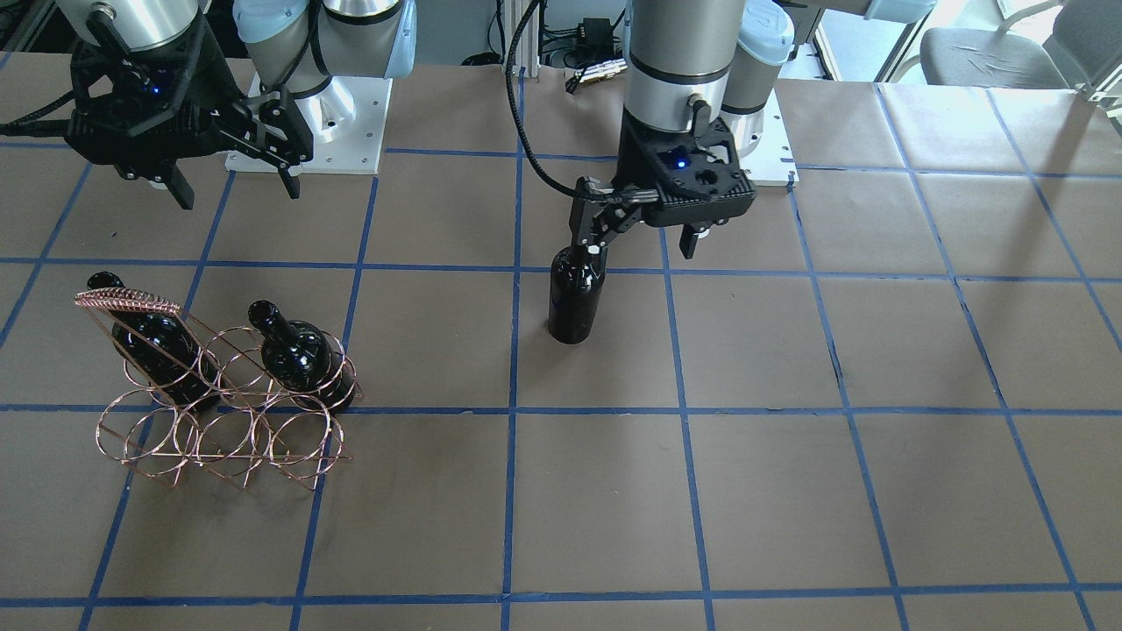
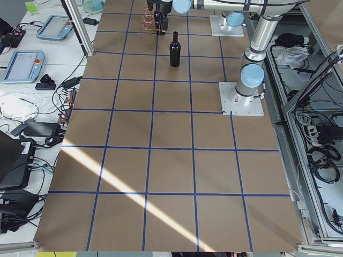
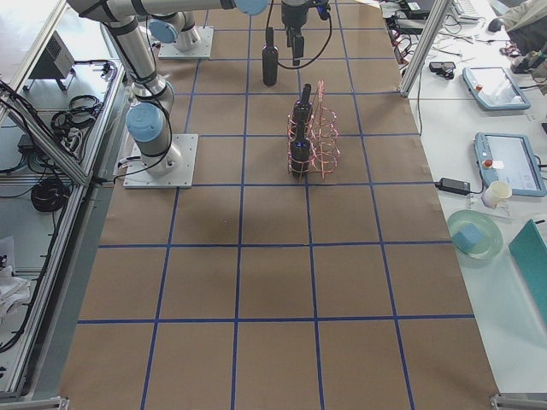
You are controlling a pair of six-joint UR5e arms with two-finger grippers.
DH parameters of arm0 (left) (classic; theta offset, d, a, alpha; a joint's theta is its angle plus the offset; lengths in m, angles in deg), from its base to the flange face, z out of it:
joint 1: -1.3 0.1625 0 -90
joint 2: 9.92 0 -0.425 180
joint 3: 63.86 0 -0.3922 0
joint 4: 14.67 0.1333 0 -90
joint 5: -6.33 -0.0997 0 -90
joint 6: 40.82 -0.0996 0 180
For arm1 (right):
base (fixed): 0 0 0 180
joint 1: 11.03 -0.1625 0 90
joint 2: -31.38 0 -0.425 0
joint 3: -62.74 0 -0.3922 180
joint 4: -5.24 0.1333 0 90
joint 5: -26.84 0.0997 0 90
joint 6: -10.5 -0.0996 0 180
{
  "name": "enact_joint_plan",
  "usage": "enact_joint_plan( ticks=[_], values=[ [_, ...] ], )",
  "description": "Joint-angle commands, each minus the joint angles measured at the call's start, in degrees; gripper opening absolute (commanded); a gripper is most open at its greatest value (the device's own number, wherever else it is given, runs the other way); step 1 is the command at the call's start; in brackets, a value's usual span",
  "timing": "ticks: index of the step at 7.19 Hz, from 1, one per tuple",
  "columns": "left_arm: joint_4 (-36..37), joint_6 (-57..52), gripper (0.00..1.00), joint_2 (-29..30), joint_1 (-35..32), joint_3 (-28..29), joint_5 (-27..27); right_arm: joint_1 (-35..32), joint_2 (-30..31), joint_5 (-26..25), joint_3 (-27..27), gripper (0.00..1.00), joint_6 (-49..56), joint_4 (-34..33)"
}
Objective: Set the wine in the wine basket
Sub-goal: 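Raise the left gripper away from the standing bottle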
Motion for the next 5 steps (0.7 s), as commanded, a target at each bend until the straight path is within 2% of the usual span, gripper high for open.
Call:
enact_joint_plan(
  ticks=[1, 3, 5],
  values=[
    [-8.25, -11.18, 1.00, -0.93, 5.60, 8.06, 3.51, -0.08, 2.61, 0.27, 0.09, 1.00, 0.01, 0.60],
    [-13.97, -16.15, 1.00, -2.69, 9.99, 8.34, 3.60, -0.52, 5.35, -1.04, 0.09, 1.00, -0.08, 0.34],
    [-14.53, -24.91, 1.00, -3.40, 11.94, 8.00, 3.78, -0.95, 4.65, -0.35, -0.08, 0.99, -0.34, 0.60]
  ],
)
